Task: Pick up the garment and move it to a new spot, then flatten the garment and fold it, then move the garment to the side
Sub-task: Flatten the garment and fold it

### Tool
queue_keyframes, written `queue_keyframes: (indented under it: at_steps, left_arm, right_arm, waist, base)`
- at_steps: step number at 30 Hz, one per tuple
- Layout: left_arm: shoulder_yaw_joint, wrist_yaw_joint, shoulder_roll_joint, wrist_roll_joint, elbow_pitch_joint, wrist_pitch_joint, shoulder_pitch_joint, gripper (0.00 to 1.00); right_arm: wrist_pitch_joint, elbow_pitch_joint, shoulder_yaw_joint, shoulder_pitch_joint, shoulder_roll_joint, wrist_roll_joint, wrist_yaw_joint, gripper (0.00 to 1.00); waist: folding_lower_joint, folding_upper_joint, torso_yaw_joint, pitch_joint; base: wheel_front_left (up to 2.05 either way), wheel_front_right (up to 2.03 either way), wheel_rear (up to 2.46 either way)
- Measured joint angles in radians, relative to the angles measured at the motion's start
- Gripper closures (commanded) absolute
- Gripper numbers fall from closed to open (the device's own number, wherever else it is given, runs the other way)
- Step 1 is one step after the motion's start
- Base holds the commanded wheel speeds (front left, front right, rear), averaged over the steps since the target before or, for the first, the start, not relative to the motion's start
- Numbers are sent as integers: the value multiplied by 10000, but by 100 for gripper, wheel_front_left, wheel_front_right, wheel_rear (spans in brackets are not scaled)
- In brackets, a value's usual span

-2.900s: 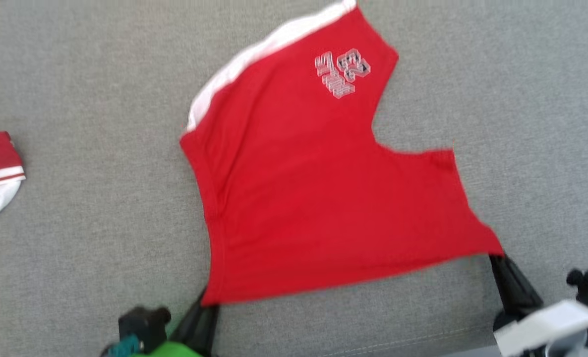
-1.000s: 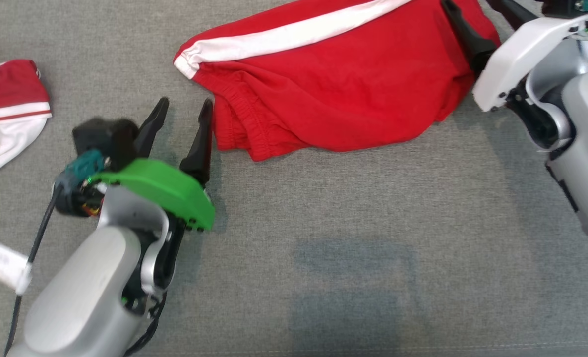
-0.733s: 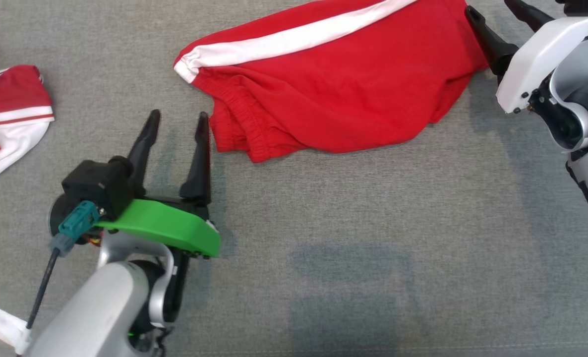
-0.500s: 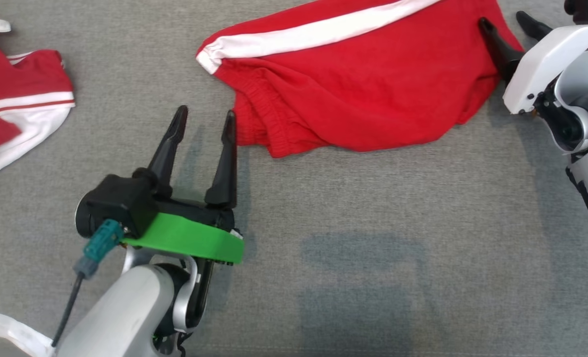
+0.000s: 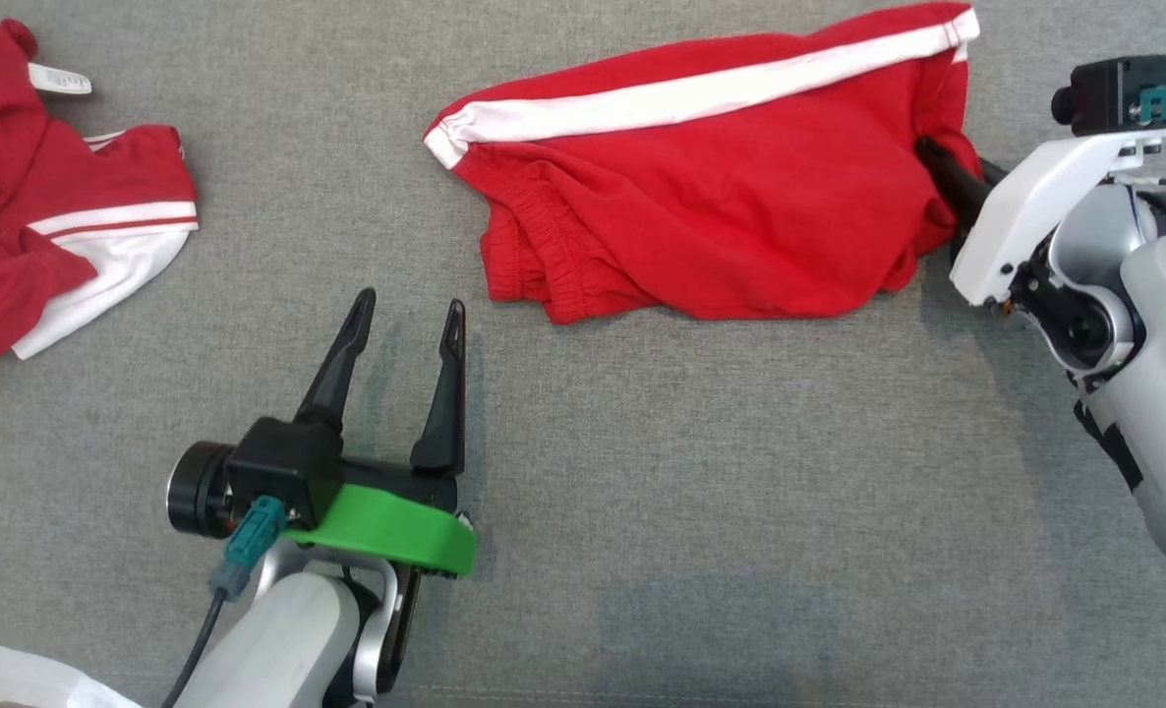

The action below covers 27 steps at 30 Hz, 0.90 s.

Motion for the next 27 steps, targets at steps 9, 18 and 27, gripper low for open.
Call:
queue_keyframes:
  at_steps: [9,18,27]
  left_arm:
    - [263,-90,198,19,736,-104,1465,0]
    - [451,-604,-157,265,520,-144,2226,0]
    - [754,-1197,-874,1266,698,-146,2929,0]
  right_arm:
    - [146,-190,-119,1437,-428,1214,10,100]
    - [301,784,-1381,2540,-2000,1513,10,100]
    - [-351,73,-2314,2636,-2245,1814,-2,100]
  waist:
    - [0,0,-555,-1402]
    - [0,0,-1128,-2256]
    - [0,0,-835,-2133]
  base:
    - [0,0,0]
    - [0,0,0]
    - [0,0,0]
